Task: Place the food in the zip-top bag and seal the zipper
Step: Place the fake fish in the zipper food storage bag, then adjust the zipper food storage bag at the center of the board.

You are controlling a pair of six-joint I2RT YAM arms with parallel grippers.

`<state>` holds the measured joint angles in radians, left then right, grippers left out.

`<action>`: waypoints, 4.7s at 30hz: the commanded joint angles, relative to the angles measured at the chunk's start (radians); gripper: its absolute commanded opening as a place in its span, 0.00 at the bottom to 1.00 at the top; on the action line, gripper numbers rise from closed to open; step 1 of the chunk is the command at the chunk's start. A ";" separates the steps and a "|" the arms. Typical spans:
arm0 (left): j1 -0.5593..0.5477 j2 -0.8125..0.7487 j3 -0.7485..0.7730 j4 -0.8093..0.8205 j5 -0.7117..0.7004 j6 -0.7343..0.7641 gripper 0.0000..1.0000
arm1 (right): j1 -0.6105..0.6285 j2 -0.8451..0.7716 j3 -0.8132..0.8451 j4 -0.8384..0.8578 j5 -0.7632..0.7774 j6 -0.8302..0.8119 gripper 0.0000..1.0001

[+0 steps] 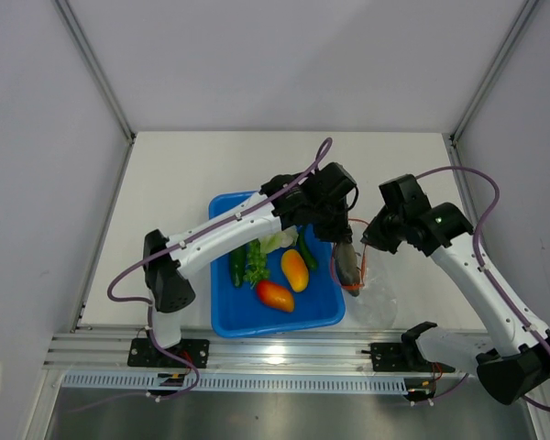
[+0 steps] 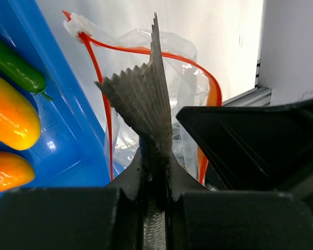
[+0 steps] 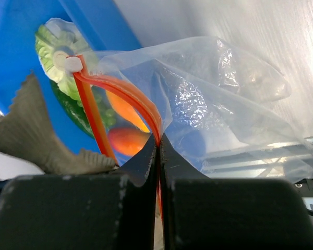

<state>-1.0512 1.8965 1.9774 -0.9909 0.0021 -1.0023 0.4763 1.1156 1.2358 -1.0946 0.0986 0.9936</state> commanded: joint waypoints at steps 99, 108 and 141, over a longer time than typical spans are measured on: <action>0.023 -0.275 -0.226 0.247 -0.235 0.283 0.98 | -0.131 -0.155 0.028 0.190 -0.252 0.051 0.00; 0.030 -0.306 -0.407 0.305 -0.116 0.307 0.74 | -0.199 -0.177 0.008 0.188 -0.349 -0.007 0.00; 0.074 0.107 0.016 0.060 0.520 0.249 0.00 | -0.424 0.021 -0.139 0.073 -0.388 -0.232 0.00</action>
<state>-1.0065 1.8786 1.8503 -0.7654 0.4923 -0.7467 0.0933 1.0538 1.1866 -1.1217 -0.2573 0.8543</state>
